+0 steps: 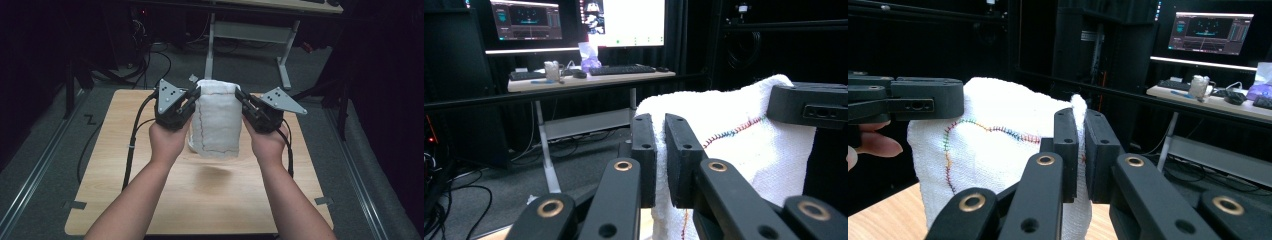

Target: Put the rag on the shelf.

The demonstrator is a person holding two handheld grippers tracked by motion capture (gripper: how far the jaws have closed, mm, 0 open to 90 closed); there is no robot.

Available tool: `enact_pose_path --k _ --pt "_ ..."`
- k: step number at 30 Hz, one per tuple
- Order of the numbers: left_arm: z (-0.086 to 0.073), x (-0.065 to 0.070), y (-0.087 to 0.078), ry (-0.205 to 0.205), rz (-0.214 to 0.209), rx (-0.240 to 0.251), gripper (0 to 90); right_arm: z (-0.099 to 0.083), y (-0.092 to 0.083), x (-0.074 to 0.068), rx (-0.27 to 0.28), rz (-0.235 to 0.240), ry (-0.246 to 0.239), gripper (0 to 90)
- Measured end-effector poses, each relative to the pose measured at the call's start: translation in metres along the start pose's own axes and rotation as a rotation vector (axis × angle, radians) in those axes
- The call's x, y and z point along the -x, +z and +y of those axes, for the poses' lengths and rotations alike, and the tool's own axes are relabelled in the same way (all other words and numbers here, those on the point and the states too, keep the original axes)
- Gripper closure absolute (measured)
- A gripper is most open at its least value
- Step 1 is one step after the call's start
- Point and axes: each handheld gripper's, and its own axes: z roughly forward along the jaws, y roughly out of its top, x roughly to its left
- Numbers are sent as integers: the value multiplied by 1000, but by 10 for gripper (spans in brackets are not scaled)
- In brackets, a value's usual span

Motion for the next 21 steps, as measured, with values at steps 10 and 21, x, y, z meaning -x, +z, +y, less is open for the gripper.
enact_pose_path --k 10,21 --pt "12 -11 22 26 26 -2 840 12 21 13 3 -17 28 860" --pt "12 -30 48 8 44 -38 839 5 52 27 -22 -12 73 859"
